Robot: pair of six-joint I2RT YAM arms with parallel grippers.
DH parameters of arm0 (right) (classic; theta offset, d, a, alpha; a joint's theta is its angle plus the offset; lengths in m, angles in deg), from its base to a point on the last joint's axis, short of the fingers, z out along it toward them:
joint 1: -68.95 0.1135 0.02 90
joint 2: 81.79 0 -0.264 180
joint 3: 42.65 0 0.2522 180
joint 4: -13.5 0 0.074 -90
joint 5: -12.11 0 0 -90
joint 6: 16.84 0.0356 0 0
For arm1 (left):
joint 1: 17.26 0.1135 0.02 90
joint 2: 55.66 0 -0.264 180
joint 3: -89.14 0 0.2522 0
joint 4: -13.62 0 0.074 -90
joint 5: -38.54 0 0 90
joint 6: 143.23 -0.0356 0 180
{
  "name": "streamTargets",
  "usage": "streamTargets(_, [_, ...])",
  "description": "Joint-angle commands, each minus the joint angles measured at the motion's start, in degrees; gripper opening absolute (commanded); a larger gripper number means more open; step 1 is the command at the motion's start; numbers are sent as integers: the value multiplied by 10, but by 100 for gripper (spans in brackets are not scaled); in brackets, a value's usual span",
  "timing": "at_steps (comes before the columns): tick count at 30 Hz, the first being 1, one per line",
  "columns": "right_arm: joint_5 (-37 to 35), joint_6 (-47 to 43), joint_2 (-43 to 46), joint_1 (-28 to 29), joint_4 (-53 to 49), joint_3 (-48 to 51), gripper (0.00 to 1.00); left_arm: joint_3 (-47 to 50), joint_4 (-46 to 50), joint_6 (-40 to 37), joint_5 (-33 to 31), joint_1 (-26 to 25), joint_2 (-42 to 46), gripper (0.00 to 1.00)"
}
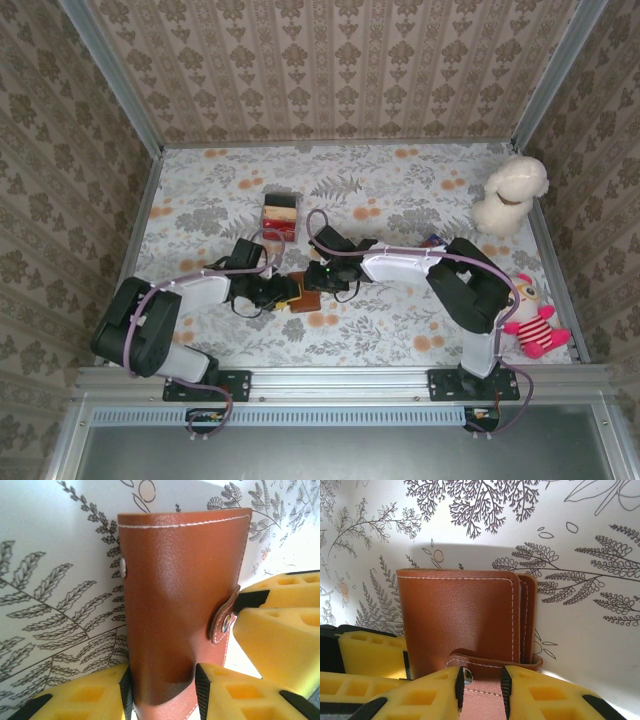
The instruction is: Take the credit cards out of the card holder
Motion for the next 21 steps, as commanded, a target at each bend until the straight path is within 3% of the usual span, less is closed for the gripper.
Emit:
streamTargets(1, [19,14,-23,0,9,12,30,13,-66,21,58,17,-18,39])
streamTargets(5, [20,18,-25,0,14,13,29,18,-101,29,90,29,-25,34])
streamTargets(13, [-29,-13,6,2,-24,-4,32,16,-87,13,96,35,27,19])
streamTargets(21, [-48,-30,14,10,-46,-33,47,8,-52,-3,87,33,61,13])
